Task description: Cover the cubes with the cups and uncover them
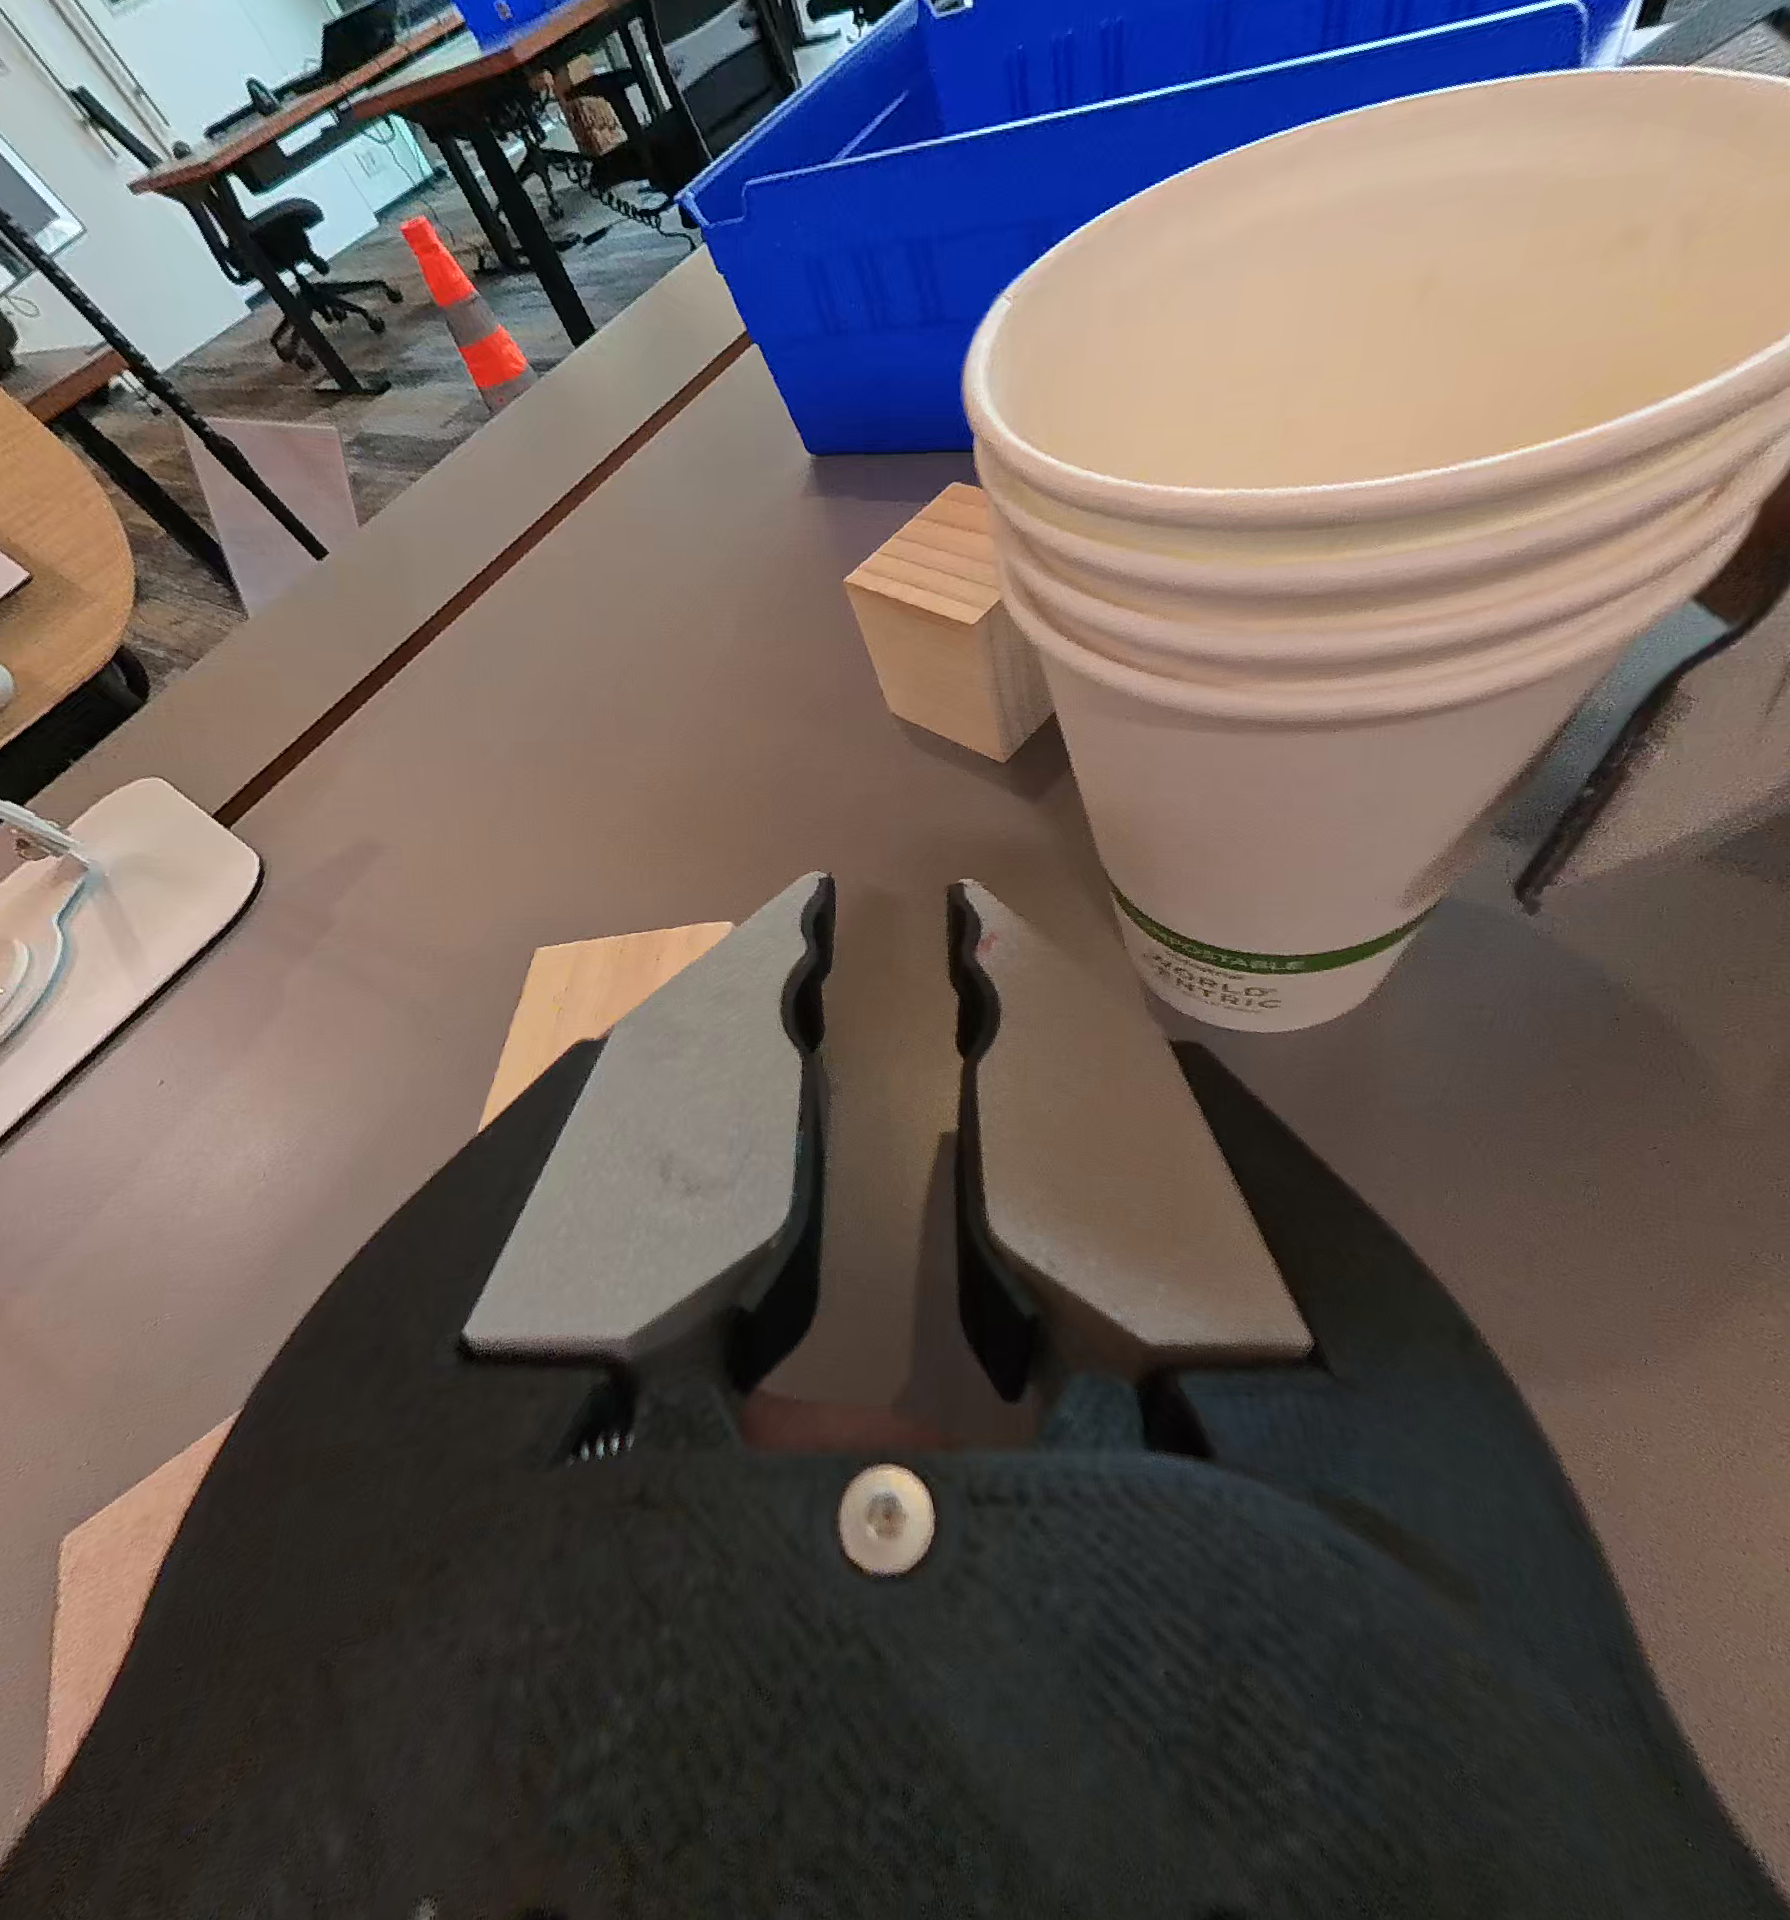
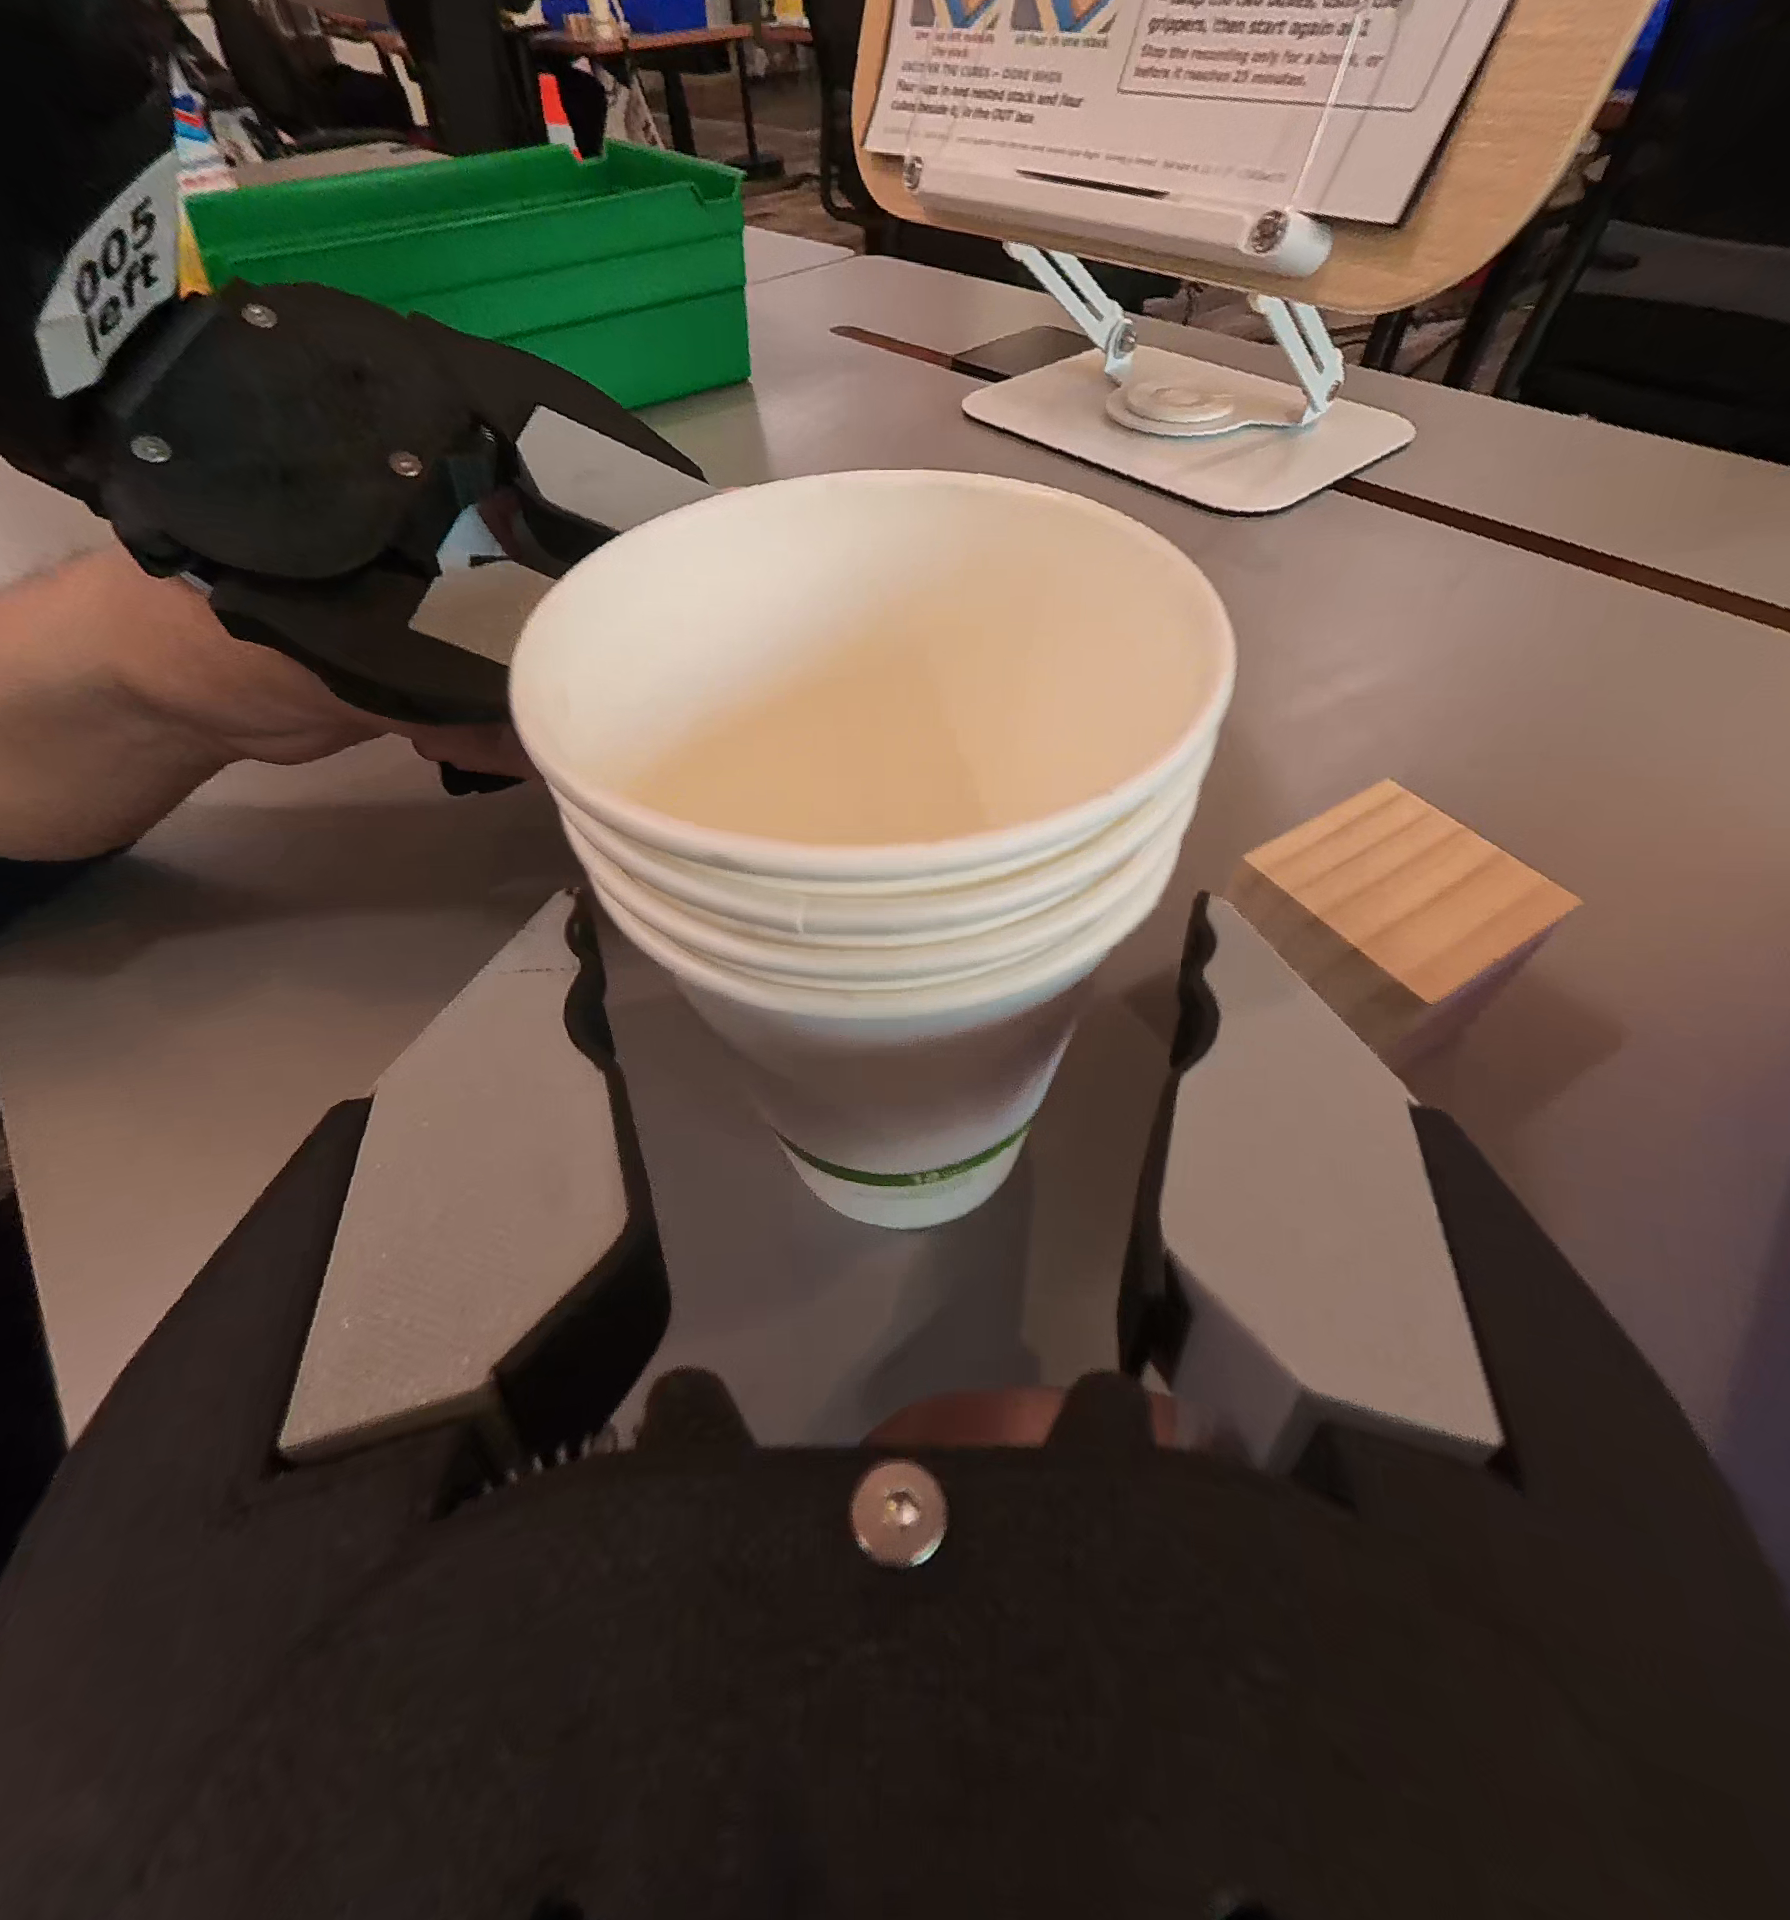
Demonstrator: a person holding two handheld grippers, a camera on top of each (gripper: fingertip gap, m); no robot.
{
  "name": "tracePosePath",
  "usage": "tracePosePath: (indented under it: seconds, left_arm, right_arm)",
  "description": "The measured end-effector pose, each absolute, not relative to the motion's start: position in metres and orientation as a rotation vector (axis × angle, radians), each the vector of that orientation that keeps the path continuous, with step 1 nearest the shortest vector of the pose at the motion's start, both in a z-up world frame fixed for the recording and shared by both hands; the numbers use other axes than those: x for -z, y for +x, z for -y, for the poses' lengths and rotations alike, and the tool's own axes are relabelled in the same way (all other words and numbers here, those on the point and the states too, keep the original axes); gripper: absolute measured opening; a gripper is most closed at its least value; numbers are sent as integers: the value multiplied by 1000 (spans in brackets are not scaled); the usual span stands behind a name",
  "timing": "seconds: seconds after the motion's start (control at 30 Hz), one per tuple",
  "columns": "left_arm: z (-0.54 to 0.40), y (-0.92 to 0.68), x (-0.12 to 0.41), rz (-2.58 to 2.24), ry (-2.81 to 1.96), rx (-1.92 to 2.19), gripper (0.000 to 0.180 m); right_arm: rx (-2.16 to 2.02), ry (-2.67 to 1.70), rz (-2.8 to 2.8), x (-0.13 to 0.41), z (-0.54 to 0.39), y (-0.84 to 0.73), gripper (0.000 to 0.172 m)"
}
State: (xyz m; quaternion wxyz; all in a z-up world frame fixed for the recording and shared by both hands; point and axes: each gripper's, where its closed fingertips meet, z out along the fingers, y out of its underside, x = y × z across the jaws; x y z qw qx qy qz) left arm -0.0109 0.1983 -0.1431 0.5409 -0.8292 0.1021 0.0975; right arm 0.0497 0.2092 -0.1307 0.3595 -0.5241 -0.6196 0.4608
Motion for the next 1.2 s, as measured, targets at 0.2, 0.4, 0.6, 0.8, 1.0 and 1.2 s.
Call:
tracePosePath:
  seconds: [0.2, 0.4, 0.6, 0.8, 1.0, 1.2]
  left_arm:
    - [-199, -7, 148, -279, -1987, -254, 20]
    - [-199, -9, 146, -265, -1983, -250, 20]
    - [-199, -8, 147, -278, -1986, -258, 20]
    - [-199, -9, 147, -273, -1986, -259, 20]
    - [-199, -9, 149, -274, -1993, -263, 20]
    - [-200, -7, 151, -286, -1998, -263, 20]
  right_arm:
    - [-1202, -1313, 1551, 127, -207, 36, 92]
    - [-1194, -1323, 1505, 125, -218, 40, 91]
    - [-1192, -1306, 1422, 104, -235, 57, 91]
    - [-1175, -1297, 1297, 74, -264, 79, 91]
    - [-1160, -1308, 1180, 55, -297, 101, 91]
    - [-1097, -1312, 1058, 30, -345, 116, 91]
